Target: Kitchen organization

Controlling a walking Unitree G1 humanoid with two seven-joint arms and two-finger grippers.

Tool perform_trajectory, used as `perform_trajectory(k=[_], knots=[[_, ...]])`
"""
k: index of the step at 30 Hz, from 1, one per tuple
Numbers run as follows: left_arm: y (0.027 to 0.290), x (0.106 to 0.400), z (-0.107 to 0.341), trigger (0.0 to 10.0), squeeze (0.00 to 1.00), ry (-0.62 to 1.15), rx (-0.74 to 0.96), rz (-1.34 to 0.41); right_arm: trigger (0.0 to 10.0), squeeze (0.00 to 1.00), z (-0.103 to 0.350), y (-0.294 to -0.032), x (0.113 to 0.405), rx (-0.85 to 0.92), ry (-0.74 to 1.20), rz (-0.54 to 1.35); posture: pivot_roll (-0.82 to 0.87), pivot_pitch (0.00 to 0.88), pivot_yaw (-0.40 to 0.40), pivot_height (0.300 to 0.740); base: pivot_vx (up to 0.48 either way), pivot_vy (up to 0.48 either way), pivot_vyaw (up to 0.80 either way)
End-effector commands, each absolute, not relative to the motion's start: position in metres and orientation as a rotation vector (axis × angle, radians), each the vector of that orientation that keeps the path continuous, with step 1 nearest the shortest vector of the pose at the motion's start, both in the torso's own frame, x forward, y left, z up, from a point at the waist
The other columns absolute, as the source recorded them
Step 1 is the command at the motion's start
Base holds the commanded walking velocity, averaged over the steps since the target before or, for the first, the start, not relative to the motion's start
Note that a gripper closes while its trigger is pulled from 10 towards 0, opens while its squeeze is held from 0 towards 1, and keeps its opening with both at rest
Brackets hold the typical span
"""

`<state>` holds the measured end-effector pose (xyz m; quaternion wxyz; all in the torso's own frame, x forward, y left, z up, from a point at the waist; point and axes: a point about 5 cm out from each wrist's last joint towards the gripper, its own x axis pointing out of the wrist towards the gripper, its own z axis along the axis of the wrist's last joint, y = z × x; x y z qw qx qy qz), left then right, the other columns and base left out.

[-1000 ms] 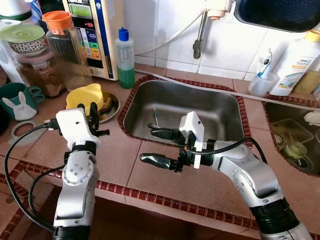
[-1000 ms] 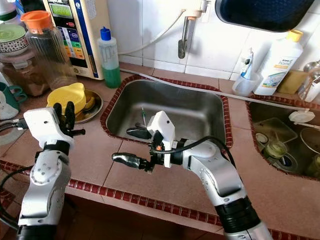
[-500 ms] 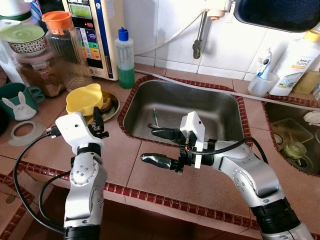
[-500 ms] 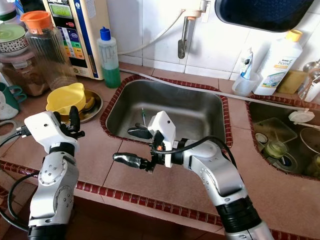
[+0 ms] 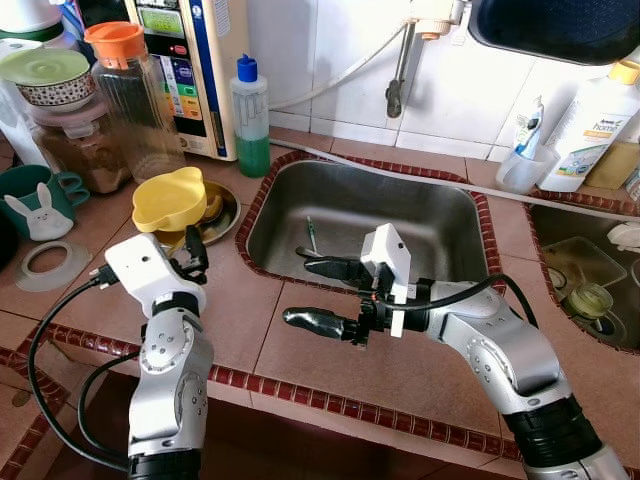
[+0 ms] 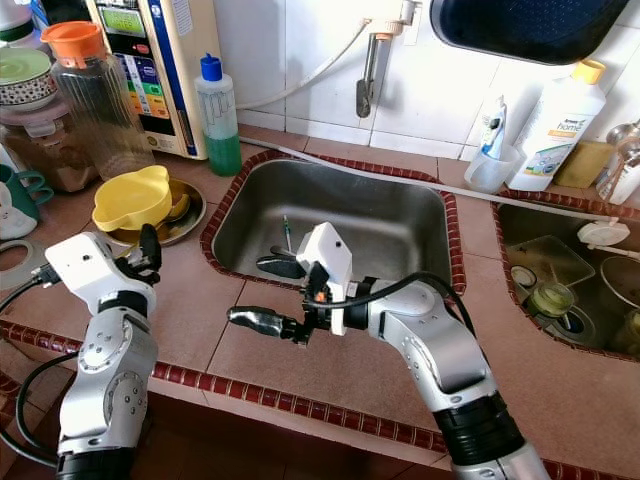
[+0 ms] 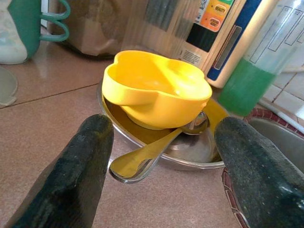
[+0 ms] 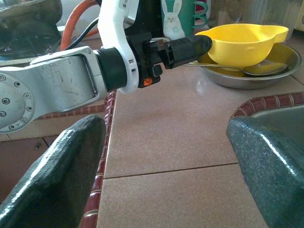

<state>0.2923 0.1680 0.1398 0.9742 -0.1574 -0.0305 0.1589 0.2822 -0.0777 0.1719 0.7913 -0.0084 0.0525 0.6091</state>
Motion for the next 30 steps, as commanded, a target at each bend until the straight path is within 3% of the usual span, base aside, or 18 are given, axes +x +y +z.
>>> perform_trajectory(k=[1,3,4,5,6,26,27,28,30], knots=[[0.160,0.292,0.137,10.0,1.00,-0.036,-0.349,0.331,10.0,0.00,0.174,-0.077,0.281,-0.037,0.110,1.325,0.08,0.057,-0.029,0.740,0.000,0.000,0.00],[0.162,0.293,0.136,10.0,1.00,-0.031,-0.349,0.355,10.0,0.00,0.174,-0.077,0.281,-0.037,0.111,1.325,0.08,0.056,-0.029,0.740,0.000,0.000,0.00],[0.162,0.293,0.135,10.0,0.66,-0.028,-0.349,0.359,10.0,0.00,0.174,-0.077,0.281,-0.037,0.111,1.326,0.08,0.056,-0.029,0.740,0.000,0.000,0.00],[0.163,0.293,0.135,10.0,0.66,-0.025,-0.349,0.363,10.0,0.00,0.174,-0.077,0.281,-0.037,0.111,1.326,0.08,0.056,-0.029,0.740,0.000,0.000,0.00],[0.164,0.293,0.134,10.0,0.00,-0.021,-0.351,0.367,10.0,0.00,0.174,-0.077,0.281,-0.038,0.111,1.326,0.07,0.056,-0.029,0.740,0.000,0.000,0.00],[0.173,0.313,0.123,10.0,0.00,0.013,-0.431,0.399,10.0,0.00,0.175,-0.078,0.281,-0.043,0.111,1.324,0.05,0.060,-0.031,0.740,0.000,0.000,0.00],[0.174,0.316,0.124,7.5,0.00,0.008,-0.436,0.398,10.0,0.00,0.175,-0.079,0.281,-0.043,0.111,1.322,0.05,0.062,-0.031,0.740,0.000,0.000,0.00],[0.174,0.317,0.125,7.5,0.00,0.006,-0.435,0.398,10.0,0.00,0.175,-0.079,0.280,-0.043,0.112,1.322,0.05,0.062,-0.031,0.740,0.000,0.000,0.00],[0.174,0.319,0.125,2.0,0.00,0.002,-0.440,0.397,10.0,0.00,0.175,-0.080,0.280,-0.044,0.113,1.320,0.05,0.062,-0.031,0.740,0.000,0.000,0.00]])
